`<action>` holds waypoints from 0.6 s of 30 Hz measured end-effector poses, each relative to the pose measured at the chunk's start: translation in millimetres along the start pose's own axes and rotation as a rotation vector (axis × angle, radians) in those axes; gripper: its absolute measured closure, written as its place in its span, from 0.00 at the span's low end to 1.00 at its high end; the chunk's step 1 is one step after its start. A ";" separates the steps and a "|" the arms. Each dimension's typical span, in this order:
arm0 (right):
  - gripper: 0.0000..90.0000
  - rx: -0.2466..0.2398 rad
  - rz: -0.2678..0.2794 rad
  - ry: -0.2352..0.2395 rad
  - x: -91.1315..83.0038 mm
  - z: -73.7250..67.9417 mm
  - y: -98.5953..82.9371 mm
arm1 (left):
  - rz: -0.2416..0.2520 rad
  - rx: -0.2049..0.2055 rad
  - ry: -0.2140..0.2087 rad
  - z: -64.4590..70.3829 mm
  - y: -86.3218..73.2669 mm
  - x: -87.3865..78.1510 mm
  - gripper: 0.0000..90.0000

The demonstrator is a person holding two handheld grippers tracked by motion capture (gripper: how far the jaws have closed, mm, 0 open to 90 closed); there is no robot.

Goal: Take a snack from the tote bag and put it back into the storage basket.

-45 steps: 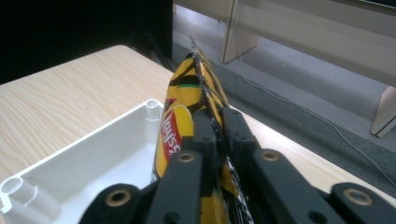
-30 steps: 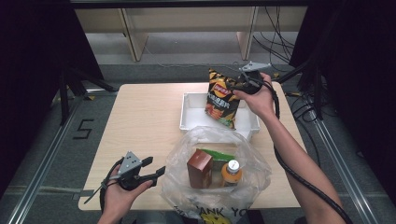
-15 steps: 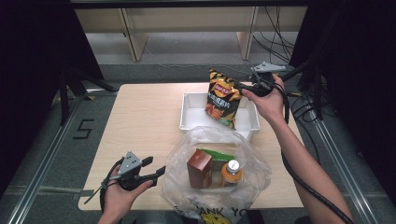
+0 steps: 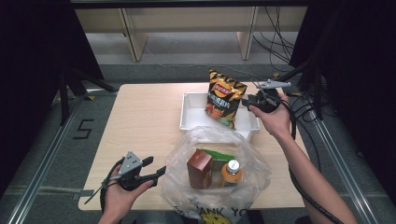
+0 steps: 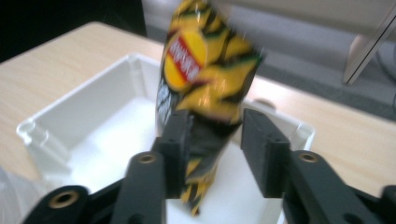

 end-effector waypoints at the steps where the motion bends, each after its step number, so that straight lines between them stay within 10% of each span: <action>1: 0.79 0.000 -0.009 0.002 1.6 -0.3 -3.0 | 0.001 0.000 0.000 0.0 0.1 -0.1 0.41; 8: 0.98 0.046 -0.111 0.088 15.4 -12.0 -14.1 | -0.001 -0.008 0.000 -1.4 -0.6 0.5 0.41; 18: 1.00 0.022 -0.199 0.158 45.4 -23.5 -23.4 | 0.004 -0.017 0.002 -2.6 -1.0 0.0 0.41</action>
Point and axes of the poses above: each handheld gripper's, and its own axes: x roughly forward along the jaws, y roughly out of its top, z roughly to its right, the point moved 1 cm from there along x, roughly forward along the jaws, and after that the axes turned 15 degrees about -x, right-handed, at the moved point
